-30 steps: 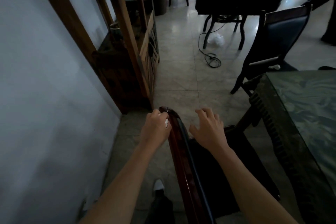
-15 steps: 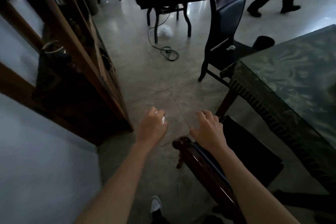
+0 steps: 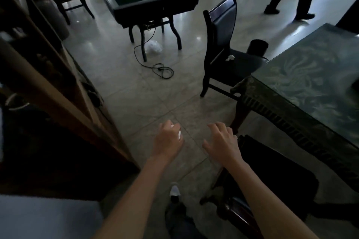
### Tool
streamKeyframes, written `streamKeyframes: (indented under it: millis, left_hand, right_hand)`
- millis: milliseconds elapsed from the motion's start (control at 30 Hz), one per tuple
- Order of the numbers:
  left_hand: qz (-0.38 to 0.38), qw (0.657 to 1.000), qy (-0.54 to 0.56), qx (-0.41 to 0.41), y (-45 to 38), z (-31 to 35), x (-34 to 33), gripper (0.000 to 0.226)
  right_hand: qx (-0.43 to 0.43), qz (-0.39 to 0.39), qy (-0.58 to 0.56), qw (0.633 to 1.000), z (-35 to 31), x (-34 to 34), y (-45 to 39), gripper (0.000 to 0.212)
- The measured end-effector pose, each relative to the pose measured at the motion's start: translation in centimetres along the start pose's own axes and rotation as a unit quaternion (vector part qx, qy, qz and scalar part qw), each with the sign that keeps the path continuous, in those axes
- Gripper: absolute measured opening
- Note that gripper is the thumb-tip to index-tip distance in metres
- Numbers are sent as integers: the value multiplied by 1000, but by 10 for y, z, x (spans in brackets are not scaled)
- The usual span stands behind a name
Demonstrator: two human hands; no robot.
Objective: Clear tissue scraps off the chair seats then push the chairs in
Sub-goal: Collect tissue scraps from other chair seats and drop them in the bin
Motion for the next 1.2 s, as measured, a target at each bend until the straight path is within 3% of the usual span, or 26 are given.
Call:
streamKeyframes:
  millis: [400, 733, 1200]
  left_hand:
    - [-76, 993, -10, -91, -185, 0, -14, 21]
    - [-122, 979, 23, -163, -319, 15, -47, 23]
    - [-138, 964, 52, -222, -571, 35, -46, 20]
  right_hand:
    - [-102, 50, -91, 989, 0, 24, -148, 56]
    - [-187, 70, -73, 977, 26, 55, -250, 63]
    - [-271, 96, -82, 954, 54, 129, -442, 65]
Point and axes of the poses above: each hand's wrist, its own y-axis away from the middle knuckle, its own x-axis out of the back of the hand, z = x × y, the point moved 10 cm from there along -y, towards the middle knuckle, and after that the axes turned 6 degrees about -z, right-handed, at the moved point
